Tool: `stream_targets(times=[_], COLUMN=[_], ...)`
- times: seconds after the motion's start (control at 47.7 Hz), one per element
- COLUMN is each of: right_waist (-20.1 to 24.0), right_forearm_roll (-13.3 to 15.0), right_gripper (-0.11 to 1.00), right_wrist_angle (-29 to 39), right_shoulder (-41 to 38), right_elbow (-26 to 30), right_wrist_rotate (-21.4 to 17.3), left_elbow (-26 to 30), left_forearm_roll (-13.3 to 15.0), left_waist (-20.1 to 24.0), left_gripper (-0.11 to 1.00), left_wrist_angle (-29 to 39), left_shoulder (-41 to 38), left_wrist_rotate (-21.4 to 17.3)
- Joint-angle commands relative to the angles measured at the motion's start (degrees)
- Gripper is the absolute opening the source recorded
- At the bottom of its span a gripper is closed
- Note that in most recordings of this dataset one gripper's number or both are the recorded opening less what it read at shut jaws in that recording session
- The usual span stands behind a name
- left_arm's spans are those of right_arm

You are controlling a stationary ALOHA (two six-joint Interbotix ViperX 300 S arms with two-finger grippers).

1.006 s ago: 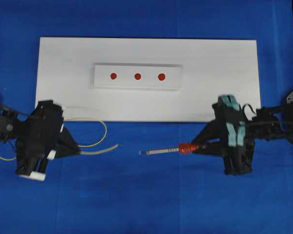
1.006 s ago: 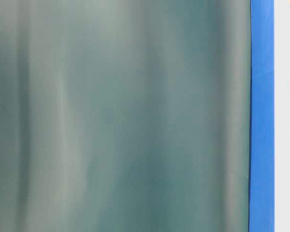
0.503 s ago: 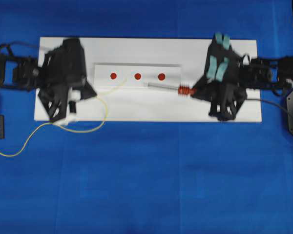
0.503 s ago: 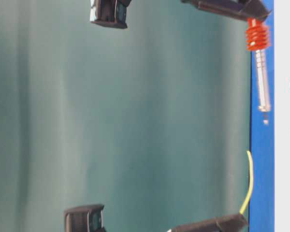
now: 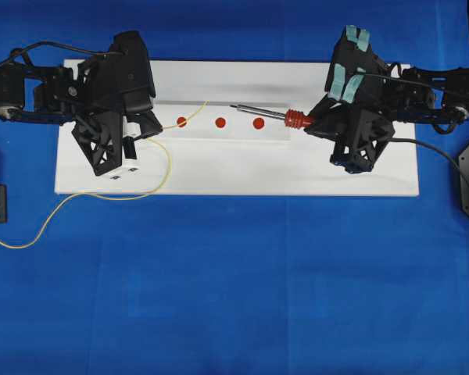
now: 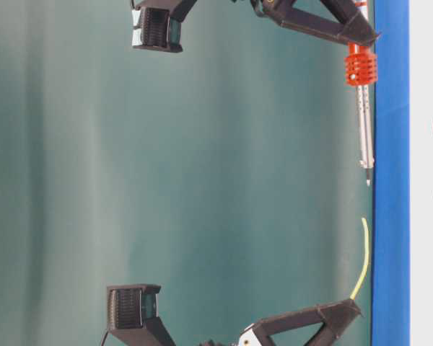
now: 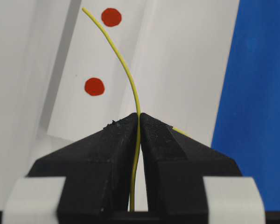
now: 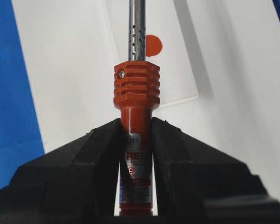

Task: Touch the tip of the soldering iron to the tip of the solder at the mark.
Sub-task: 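Lift both held tools and carry them up toward the red dots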

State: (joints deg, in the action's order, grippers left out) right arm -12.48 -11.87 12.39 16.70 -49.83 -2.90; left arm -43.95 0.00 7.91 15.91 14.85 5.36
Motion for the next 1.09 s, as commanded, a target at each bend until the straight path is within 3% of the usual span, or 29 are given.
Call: stream_targets(times=[0.0, 0.272, 0.587, 1.069], right_waist=[-0.2, -0.2, -0.3, -0.2], right_forearm_roll=[0.1, 0.1, 0.1, 0.1], right_gripper=[0.06, 0.06, 0.06, 0.06], right_wrist_angle=[-0.1, -0.1, -0.2, -0.4], right_shoulder=[0.8, 0.8, 0.8, 0.8], right_elbow=[1.5, 1.5, 1.6, 1.5], right_wrist_rotate=[-0.1, -0.1, -0.1, -0.2], left_elbow=[1.1, -1.3, -5.0, -6.2], left_forearm_roll=[-0.1, 0.0, 0.0, 0.0], left_waist=[0.0, -0.3, -1.8, -2.7], left_gripper=[0.03, 0.03, 0.03, 0.03], left_wrist_angle=[-0.1, 1.2, -0.9, -3.3], left_shoulder=[0.4, 1.5, 1.1, -2.2], left_wrist_rotate=[0.2, 1.5, 7.6, 7.6])
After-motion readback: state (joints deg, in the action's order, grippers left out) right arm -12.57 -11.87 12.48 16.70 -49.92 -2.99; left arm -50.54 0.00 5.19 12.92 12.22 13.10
